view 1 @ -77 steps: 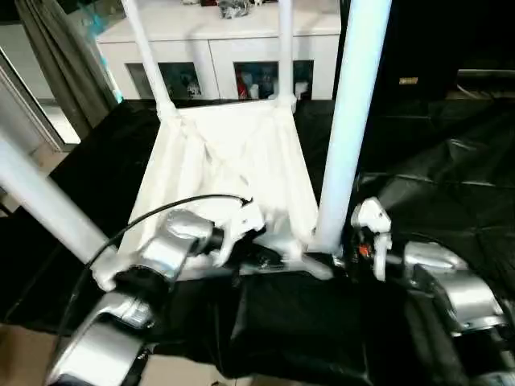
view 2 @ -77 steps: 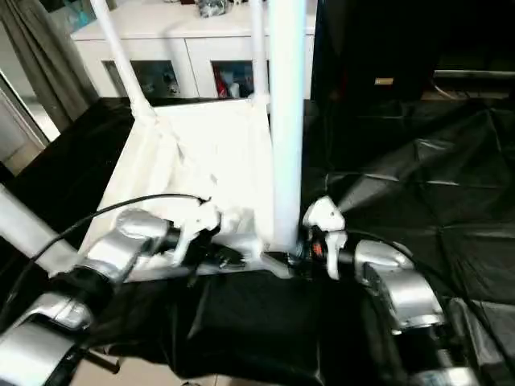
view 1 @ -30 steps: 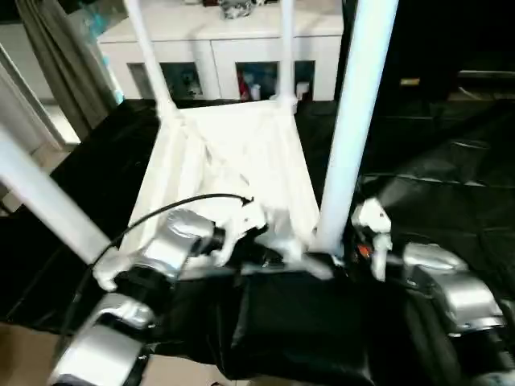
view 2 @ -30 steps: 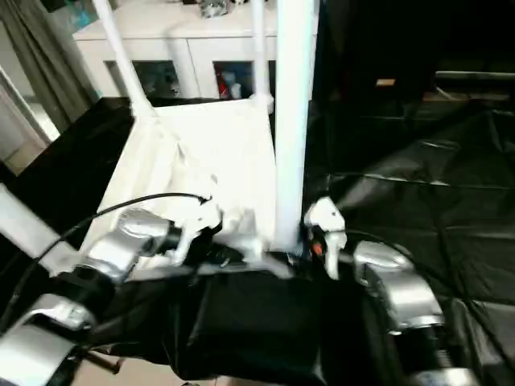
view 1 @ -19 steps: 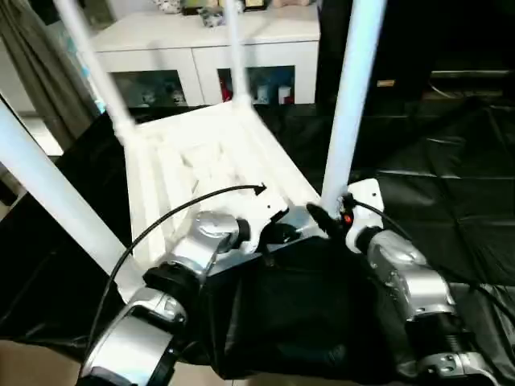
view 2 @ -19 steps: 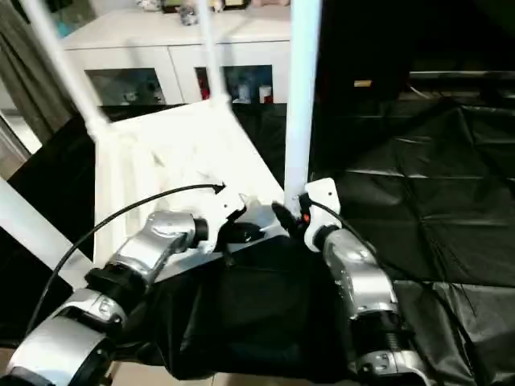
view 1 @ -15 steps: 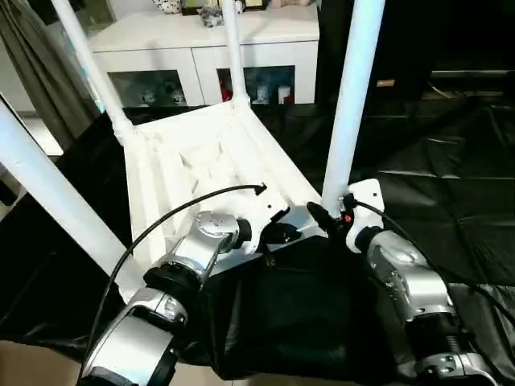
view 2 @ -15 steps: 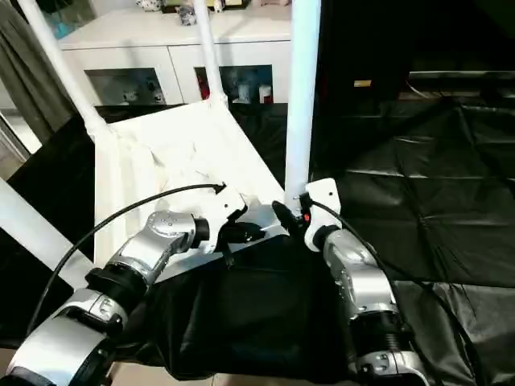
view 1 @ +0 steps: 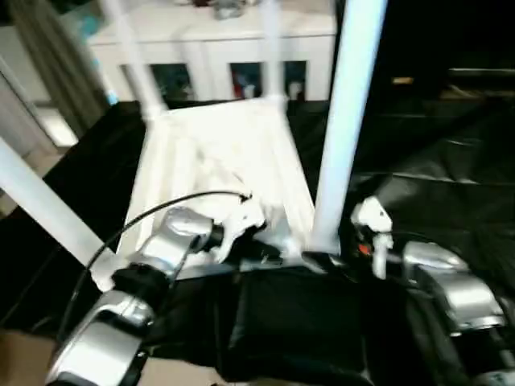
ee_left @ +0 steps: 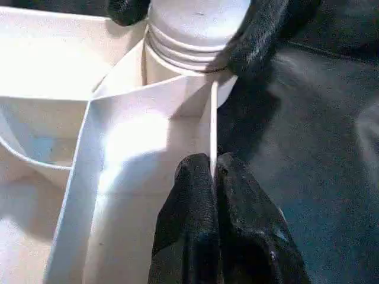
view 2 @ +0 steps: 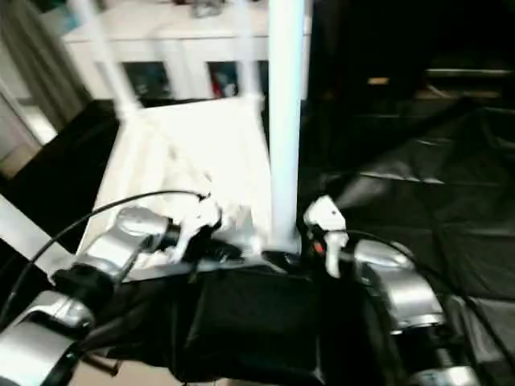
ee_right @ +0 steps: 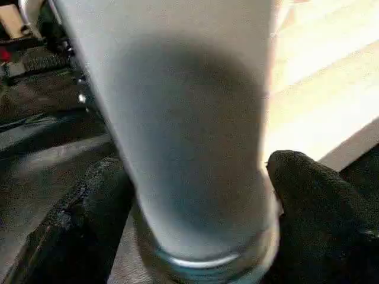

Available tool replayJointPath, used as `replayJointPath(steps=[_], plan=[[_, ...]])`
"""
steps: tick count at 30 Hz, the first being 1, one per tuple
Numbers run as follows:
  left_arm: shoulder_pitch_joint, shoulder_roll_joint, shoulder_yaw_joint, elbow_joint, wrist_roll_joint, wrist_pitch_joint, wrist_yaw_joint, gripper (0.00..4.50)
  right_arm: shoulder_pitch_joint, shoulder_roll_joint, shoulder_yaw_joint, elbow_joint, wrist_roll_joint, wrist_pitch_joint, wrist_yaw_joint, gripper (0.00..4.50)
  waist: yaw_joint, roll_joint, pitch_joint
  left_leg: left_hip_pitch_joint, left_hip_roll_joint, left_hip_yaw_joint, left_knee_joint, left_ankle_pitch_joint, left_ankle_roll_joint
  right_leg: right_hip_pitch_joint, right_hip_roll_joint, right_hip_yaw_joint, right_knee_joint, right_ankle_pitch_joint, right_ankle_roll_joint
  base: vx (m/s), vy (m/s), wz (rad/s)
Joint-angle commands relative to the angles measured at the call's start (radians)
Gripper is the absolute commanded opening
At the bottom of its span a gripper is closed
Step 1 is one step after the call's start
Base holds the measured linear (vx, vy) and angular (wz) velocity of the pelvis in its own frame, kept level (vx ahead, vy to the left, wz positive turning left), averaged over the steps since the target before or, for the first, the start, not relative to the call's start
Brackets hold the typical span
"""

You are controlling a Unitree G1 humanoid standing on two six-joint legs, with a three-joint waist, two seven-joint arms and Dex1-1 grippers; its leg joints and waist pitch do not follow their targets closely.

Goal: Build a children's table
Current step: Rotate leg to tighten

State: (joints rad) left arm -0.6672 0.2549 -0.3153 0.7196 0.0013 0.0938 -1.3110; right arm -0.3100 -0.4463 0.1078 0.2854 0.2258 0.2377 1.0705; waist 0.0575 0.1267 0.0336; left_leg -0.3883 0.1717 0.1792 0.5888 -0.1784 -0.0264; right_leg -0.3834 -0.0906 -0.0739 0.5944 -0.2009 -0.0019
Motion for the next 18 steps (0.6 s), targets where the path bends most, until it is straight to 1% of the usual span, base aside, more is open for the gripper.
replayJointPath(steps=[1, 2, 4, 5, 6, 7, 10, 11, 12, 13, 14, 15, 16, 17, 18], plan=[[-0.005, 0.008, -0.012, -0.053, -0.03, 0.012, -0.074, 0.0, -0.002, -0.011, 0.008, 0.0, 0.012, 0.028, 0.028, 3.54, 0.0, -0.018, -0.056, 0.018, 0.061, -0.02, -0.068, -0.227, 0.1, 0.042, -0.065, 0.04, -0.067, -0.131, -0.26, 0.0, 0.0, 0.0], [-0.005, 0.008, -0.012, -0.053, -0.03, 0.012, -0.074, 0.0, -0.002, -0.011, 0.008, 0.0, 0.012, 0.028, 0.028, 3.51, 0.001, -0.018, -0.055, 0.017, 0.061, -0.021, -0.068, -0.225, 0.099, 0.043, -0.066, 0.04, -0.067, -0.133, -0.26, 0.0, 0.0, 0.0], [0.002, 0.01, -0.011, -0.065, -0.033, 0.02, -0.079, 0.0, 0.002, -0.013, 0.013, -0.012, 0.022, 0.034, 0.044, 3.31, 0.002, -0.02, -0.057, 0.016, 0.06, -0.021, -0.067, -0.205, 0.101, 0.045, -0.066, 0.04, -0.065, -0.12, -0.258, 0.0, 0.0, 0.0], [0.003, 0.01, -0.011, -0.066, -0.033, 0.021, -0.08, 0.0, 0.003, -0.012, 0.015, -0.013, 0.023, 0.034, 0.045, 3.31, 0.002, -0.02, -0.058, 0.015, 0.06, -0.021, -0.066, -0.197, 0.103, 0.046, -0.066, 0.04, -0.064, -0.111, -0.257, 0.0, 0.0, 0.0], [0.004, 0.01, -0.011, -0.068, -0.034, 0.023, -0.081, 0.0, 0.004, -0.012, 0.017, -0.014, 0.024, 0.035, 0.048, 3.21, 0.002, -0.022, -0.058, 0.014, 0.059, -0.021, -0.065, -0.189, 0.107, 0.046, -0.066, 0.039, -0.064, -0.105, -0.258, 0.0, 0.0, 0.0], [0.006, 0.011, -0.011, -0.071, -0.034, 0.024, -0.082, 0.0, 0.005, -0.011, 0.02, -0.015, 0.025, 0.035, 0.052, 3.14, 0.003, -0.021, -0.059, 0.013, 0.058, -0.02, -0.062, -0.176, 0.114, 0.046, -0.067, 0.038, -0.063, -0.098, -0.259, 0.0, 0.0, 0.0], [0.008, 0.009, -0.011, -0.073, -0.035, 0.022, -0.074, 0.0, 0.01, -0.005, 0.025, -0.017, 0.031, 0.037, 0.054, 2.89, 0.003, -0.021, -0.059, 0.014, 0.058, -0.02, -0.063, -0.177, 0.115, 0.044, -0.066, 0.038, -0.064, -0.104, -0.257, 0.0, 0.0, 0.0], [0.008, 0.003, -0.008, -0.065, -0.028, 0.011, -0.046, 0.0, 0.018, 0.009, 0.026, -0.017, 0.028, 0.035, 0.041, 2.85, 0.003, -0.021, -0.058, 0.014, 0.058, -0.02, -0.063, -0.182, 0.113, 0.044, -0.065, 0.038, -0.064, -0.111, -0.255, 0.0, 0.0, 0.0], [0.008, 0.003, -0.008, -0.065, -0.028, 0.011, -0.046, 0.0, 0.018, 0.009, 0.026, -0.017, 0.028, 0.035, 0.041, 2.85, 0.002, -0.02, -0.058, 0.014, 0.058, -0.02, -0.064, -0.185, 0.112, 0.044, -0.065, 0.038, -0.065, -0.116, -0.255, 0.0, 0.0, 0.0], [0.006, -0.003, -0.005, -0.059, -0.023, 0.007, -0.022, 0.0, 0.021, 0.02, 0.022, -0.012, 0.022, 0.034, 0.018, 2.79, 0.001, -0.021, -0.057, 0.014, 0.058, -0.02, -0.065, -0.198, 0.105, 0.043, -0.065, 0.038, -0.067, -0.13, -0.251, 0.0, 0.0, 0.0], [0.001, -0.013, 0.001, -0.047, -0.012, 0.001, 0.022, 0.0, 0.02, 0.039, 0.015, 0.002, 0.01, 0.041, -0.028, 2.77, 0.001, -0.02, -0.056, 0.015, 0.058, -0.021, -0.066, -0.203, 0.102, 0.043, -0.065, 0.038, -0.067, -0.138, -0.251, 0.0, 0.0, 0.0], [-0.011, -0.033, 0.017, -0.021, -0.002, 0.0, 0.094, 0.0, 0.009, 0.07, 0.001, 0.042, -0.019, 0.043, -0.122, 2.77, -0.004, -0.019, -0.053, 0.014, 0.058, -0.021, -0.068, -0.218, 0.089, 0.039, -0.064, 0.039, -0.07, -0.162, -0.245, 0.0, 0.0, 0.0], [-0.029, -0.062, 0.037, 0.012, 0.008, -0.004, 0.183, 0.0, -0.006, 0.111, -0.019, 0.098, -0.053, 0.042, -0.244, 2.76, -0.011, -0.021, -0.05, 0.016, 0.053, -0.021, -0.071, -0.245, 0.068, 0.038, -0.064, 0.037, -0.076, -0.216, -0.235, 0.0, 0.0, 0.0], [-0.036, -0.075, 0.047, 0.025, 0.011, -0.002, 0.22, 0.0, -0.012, 0.13, -0.028, 0.123, -0.066, 0.042, -0.296, 2.75, -0.011, -0.021, -0.05, 0.016, 0.053, -0.021, -0.071, -0.245, 0.068, 0.038, -0.064, 0.037, -0.076, -0.216, -0.235, 0.0, 0.0, 0.0], [-0.048, -0.097, 0.057, 0.043, 0.016, -0.001, 0.275, 0.0, -0.022, 0.162, -0.043, 0.161, -0.082, 0.044, -0.381, 2.74, -0.02, -0.021, -0.046, 0.021, 0.05, -0.025, -0.076, -0.296, 0.029, 0.037, -0.066, 0.037, -0.084, -0.317, -0.21, 0.0, 0.0, 0.0]])
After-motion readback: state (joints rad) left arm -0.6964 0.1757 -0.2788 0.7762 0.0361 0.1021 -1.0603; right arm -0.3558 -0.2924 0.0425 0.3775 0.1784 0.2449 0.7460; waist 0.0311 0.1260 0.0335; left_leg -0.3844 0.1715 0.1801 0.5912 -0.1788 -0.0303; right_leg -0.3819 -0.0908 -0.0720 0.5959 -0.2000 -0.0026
